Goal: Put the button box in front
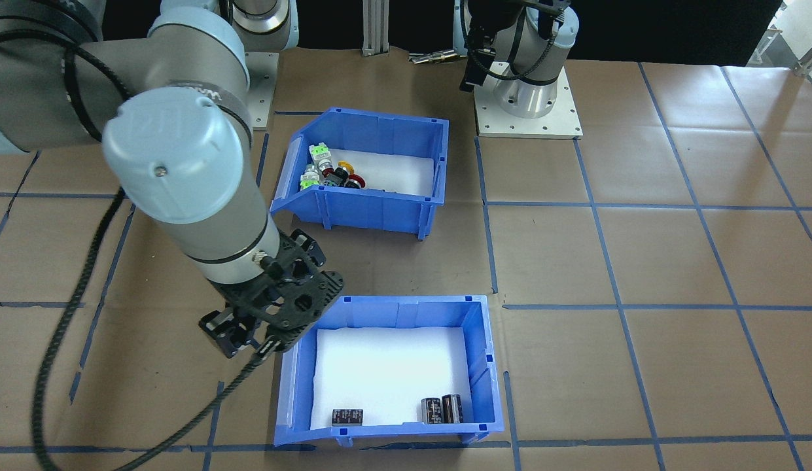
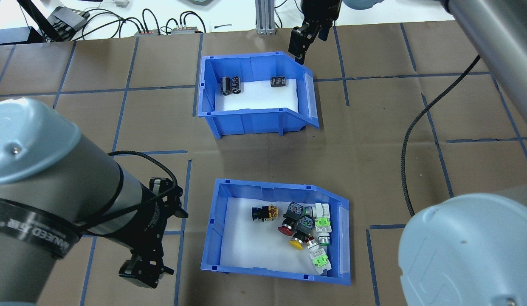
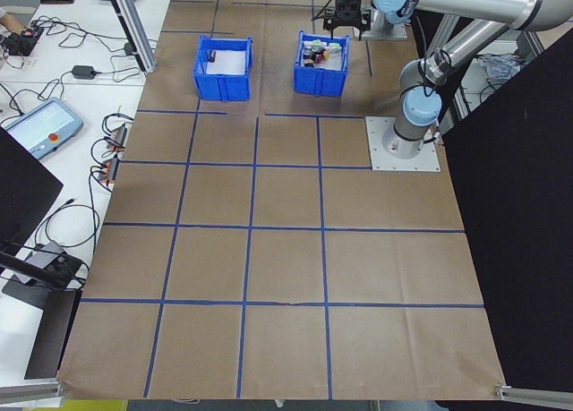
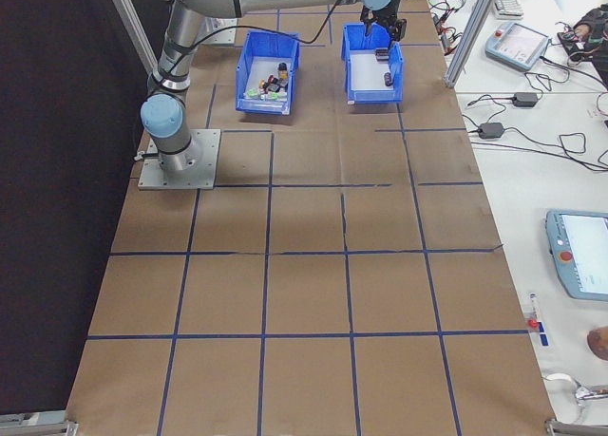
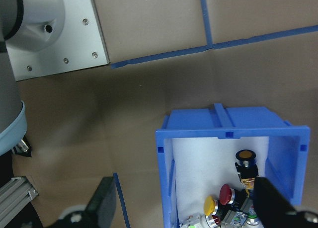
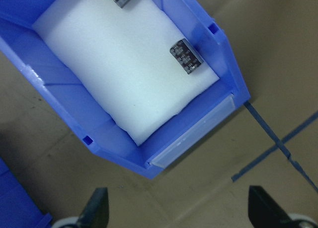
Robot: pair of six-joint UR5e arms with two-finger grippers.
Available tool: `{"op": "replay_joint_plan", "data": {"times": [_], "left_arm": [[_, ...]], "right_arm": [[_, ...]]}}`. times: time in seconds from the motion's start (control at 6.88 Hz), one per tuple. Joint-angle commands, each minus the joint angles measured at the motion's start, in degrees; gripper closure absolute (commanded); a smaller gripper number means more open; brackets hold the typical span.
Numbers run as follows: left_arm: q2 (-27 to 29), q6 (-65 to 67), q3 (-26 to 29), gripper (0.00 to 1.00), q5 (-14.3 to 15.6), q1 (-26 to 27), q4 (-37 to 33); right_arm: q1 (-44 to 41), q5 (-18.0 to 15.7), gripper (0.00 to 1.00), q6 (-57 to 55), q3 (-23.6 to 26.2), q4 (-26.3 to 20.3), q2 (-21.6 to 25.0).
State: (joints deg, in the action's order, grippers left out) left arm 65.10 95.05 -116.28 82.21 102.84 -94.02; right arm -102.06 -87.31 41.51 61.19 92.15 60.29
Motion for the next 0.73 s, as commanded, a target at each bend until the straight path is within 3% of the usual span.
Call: {"op": "replay_joint_plan", "data": {"times": [0.0, 0.58], "left_arm": [[1.43, 9.07, -6.92, 0.01, -0.30, 7.43, 10.32], [14.15, 21.74, -8.35, 0.01, -1.00, 16.66, 24.37]], "right_arm": [[-7.76, -0.05, 0.00, 3.92, 0.16, 0.74, -1.22], [-14.13, -3.82, 0.00, 18.85, 1.46, 1.45, -5.35]]}}
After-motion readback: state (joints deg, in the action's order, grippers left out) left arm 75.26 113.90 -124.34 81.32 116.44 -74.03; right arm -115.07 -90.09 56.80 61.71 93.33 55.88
